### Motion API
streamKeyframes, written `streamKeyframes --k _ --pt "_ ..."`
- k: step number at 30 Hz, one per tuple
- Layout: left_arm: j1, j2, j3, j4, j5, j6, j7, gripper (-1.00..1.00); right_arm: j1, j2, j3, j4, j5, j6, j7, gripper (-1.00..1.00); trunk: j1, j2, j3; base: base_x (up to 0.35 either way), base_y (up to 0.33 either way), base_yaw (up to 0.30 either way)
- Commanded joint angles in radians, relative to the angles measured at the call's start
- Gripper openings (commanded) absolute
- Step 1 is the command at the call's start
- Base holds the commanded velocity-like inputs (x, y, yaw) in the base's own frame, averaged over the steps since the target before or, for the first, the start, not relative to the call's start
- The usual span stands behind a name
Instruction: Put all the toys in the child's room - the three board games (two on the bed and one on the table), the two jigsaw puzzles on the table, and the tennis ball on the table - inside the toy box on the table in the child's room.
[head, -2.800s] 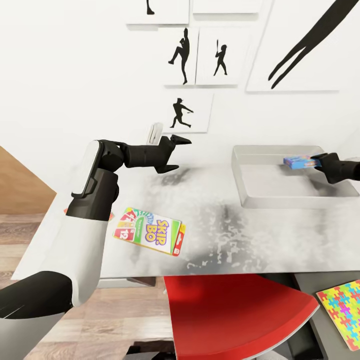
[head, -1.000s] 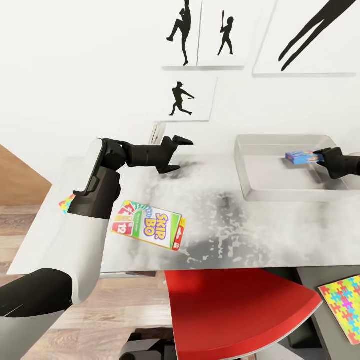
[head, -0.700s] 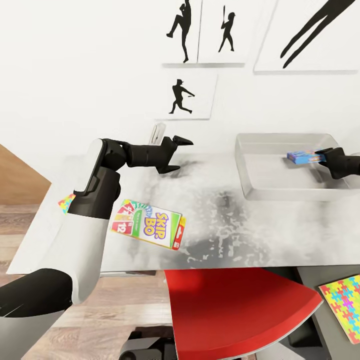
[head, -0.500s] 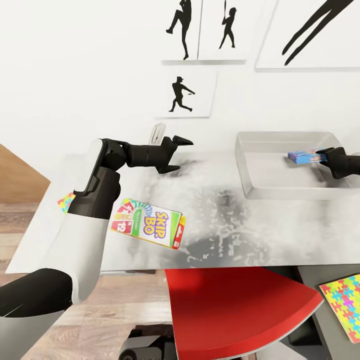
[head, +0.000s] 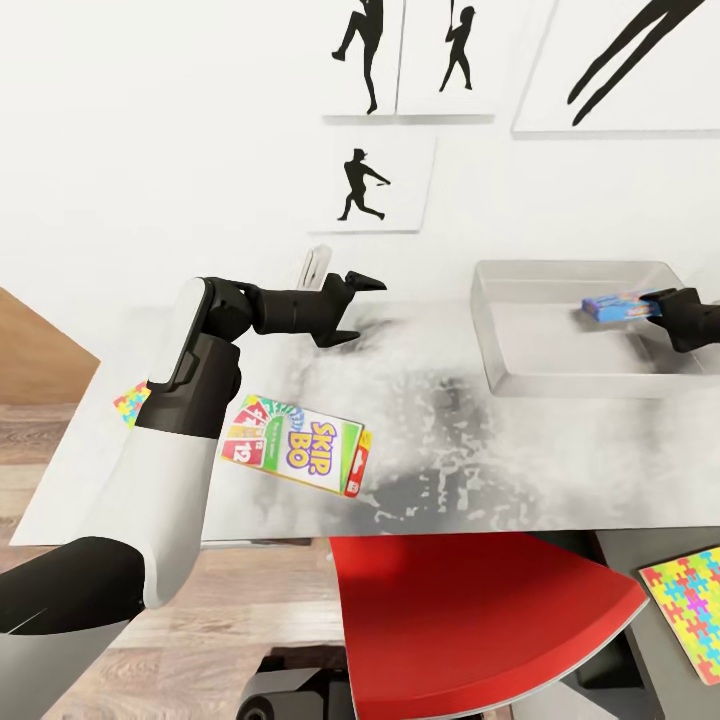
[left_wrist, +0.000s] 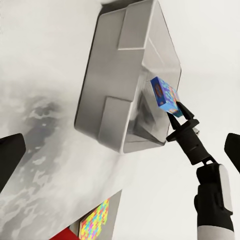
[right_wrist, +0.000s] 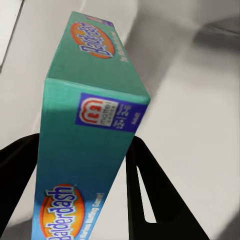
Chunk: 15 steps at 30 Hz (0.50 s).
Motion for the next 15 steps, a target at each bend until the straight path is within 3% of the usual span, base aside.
streamKeyframes --k 1,15 --pt "-0.001 0.0 0.001 0.0 0.009 0.0 0.01 1.0 -0.001 0.0 -0.004 -0.001 -0.011 0.004 -0.009 -1.0 0.001 -0.002 -0.002 0.0 0.0 0.0" --pt "-0.001 0.0 0.001 0.0 0.008 0.0 0.01 1.0 -0.002 -0.003 -0.004 -0.013 -0.011 0.003 -0.009 -1.0 0.001 -0.002 -0.004 0.0 0.0 0.0"
